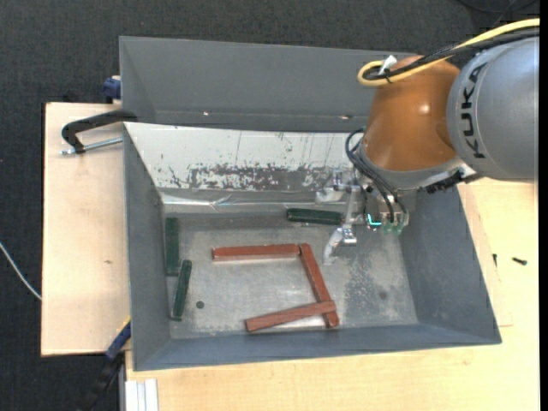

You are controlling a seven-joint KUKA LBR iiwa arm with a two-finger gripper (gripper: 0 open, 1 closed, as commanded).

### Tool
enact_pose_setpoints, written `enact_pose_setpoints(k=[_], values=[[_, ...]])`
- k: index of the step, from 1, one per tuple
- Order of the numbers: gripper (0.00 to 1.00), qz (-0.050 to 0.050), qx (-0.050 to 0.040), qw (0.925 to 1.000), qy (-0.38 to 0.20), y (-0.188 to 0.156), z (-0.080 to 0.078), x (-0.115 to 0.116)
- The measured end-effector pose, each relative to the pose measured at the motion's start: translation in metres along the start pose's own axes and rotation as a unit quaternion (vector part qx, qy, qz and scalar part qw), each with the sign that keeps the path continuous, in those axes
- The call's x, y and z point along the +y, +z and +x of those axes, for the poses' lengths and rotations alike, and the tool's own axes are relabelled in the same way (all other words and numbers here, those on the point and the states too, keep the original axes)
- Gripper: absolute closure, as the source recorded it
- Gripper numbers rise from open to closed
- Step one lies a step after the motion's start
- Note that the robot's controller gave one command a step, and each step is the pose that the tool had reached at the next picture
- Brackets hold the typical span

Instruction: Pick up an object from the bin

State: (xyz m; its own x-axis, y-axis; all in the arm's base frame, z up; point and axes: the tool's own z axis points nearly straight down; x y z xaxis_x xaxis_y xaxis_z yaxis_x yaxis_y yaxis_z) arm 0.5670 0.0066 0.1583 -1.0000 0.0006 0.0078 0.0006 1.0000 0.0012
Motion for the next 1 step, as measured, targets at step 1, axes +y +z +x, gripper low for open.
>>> enact_pose_setpoints(k=[1], values=[[0.0,0.0,-0.0042,1.0,0.0,-0.0046,-0.0018,0.0]])
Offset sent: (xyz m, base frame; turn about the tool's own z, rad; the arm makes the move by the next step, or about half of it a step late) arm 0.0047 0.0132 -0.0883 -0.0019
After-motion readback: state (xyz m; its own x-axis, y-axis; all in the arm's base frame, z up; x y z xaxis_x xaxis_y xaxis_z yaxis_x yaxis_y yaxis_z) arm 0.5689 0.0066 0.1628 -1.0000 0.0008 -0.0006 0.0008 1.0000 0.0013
